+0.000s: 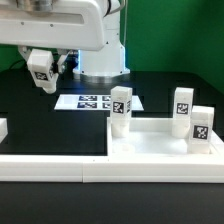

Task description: Assemble square table

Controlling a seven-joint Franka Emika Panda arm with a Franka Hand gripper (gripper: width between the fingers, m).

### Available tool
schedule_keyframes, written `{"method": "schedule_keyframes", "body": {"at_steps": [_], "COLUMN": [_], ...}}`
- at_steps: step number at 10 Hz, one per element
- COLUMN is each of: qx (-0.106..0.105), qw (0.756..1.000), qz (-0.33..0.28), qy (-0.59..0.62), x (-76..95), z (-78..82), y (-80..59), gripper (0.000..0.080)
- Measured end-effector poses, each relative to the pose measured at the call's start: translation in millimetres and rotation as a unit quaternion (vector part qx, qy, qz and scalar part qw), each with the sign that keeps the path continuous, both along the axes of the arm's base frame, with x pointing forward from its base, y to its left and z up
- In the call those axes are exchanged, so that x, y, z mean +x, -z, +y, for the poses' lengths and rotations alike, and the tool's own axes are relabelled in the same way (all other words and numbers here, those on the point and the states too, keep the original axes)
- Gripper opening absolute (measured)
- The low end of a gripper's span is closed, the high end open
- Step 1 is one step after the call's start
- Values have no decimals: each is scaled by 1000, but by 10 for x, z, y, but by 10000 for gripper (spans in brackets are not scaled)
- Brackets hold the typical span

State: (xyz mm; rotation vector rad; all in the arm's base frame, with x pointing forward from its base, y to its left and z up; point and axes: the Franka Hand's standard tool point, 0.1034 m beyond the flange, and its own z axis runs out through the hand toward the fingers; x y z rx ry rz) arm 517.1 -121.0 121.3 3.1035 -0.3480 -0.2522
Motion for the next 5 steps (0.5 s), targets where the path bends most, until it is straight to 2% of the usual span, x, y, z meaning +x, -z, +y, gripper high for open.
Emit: {"method": "schedule_keyframes", "body": {"at_steps": [1, 2, 3, 4, 5], "qx": [-17, -31, -48, -49, -51], "qw": [999, 995, 988, 983, 977], "qz": [-50, -90, -144, -170, -194], "qy": [-2, -5, 37, 51, 65], "x": [98, 107, 241, 446, 731], "z": [-31, -12, 167, 473, 665], "y": [-3, 9, -6, -48, -200], "gripper": [288, 288, 288, 288, 288]}}
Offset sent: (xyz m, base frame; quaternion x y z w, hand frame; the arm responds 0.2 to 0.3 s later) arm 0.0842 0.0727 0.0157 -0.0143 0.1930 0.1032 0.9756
